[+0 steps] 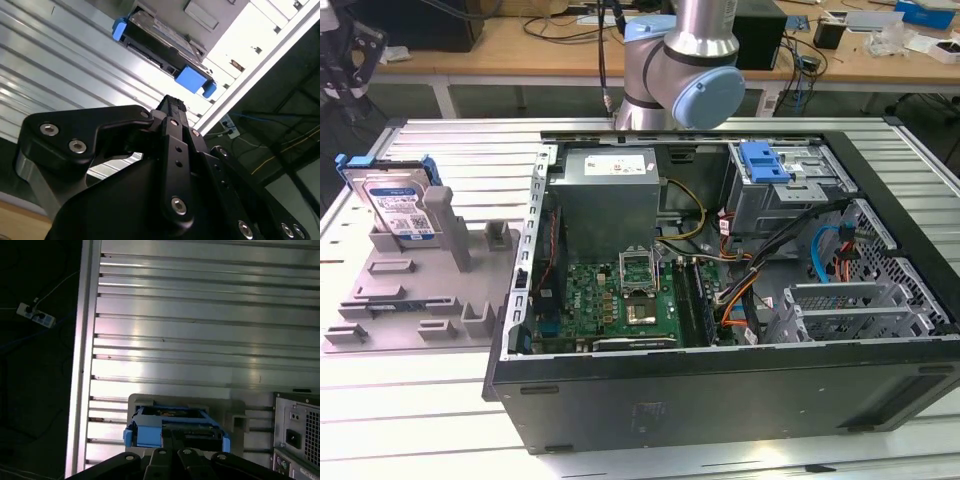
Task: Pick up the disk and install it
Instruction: 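Pick up the disk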
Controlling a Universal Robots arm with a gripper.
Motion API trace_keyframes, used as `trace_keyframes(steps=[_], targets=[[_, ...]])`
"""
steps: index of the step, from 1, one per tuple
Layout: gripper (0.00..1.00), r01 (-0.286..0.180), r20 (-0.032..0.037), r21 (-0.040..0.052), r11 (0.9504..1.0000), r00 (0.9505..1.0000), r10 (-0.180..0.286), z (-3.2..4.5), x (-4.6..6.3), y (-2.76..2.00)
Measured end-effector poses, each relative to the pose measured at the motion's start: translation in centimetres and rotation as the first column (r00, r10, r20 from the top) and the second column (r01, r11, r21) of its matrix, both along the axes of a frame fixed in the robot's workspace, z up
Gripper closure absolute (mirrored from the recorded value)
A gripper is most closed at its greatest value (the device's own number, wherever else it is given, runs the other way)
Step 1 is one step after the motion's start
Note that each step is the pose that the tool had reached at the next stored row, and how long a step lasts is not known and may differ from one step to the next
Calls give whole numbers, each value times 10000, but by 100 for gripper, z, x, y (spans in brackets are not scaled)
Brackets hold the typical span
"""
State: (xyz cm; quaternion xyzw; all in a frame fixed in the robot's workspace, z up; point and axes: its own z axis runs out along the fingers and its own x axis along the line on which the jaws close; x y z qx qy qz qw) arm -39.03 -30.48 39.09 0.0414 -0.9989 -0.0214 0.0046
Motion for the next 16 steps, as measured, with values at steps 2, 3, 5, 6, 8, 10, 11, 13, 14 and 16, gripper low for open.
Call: trace_keyframes(steps=[2,3,5,6,8,10,11,13,14,16], targets=[[89,-437,-5,-1,9990,9990,437,-1,0,0],[89,-603,-6,-1,9982,9982,603,-1,0,0],[89,-1066,-9,-2,9943,9943,1066,-3,-1,0],[89,-1197,-11,-3,9928,9928,1197,-2,-1,-1],[76,-1627,-9,-2,9867,9867,1627,-5,-8,0],[71,-1838,-10,-3,9830,9830,1838,-6,-11,0],[71,-1938,-10,-3,9810,9810,1938,-7,-13,0],[58,-2132,-7,-2,9770,9770,2132,-12,-14,0],[58,-2237,-10,-2,9747,9747,2237,-13,-14,0],[58,-2477,-10,-3,9688,9688,2477,-15,-15,0]])
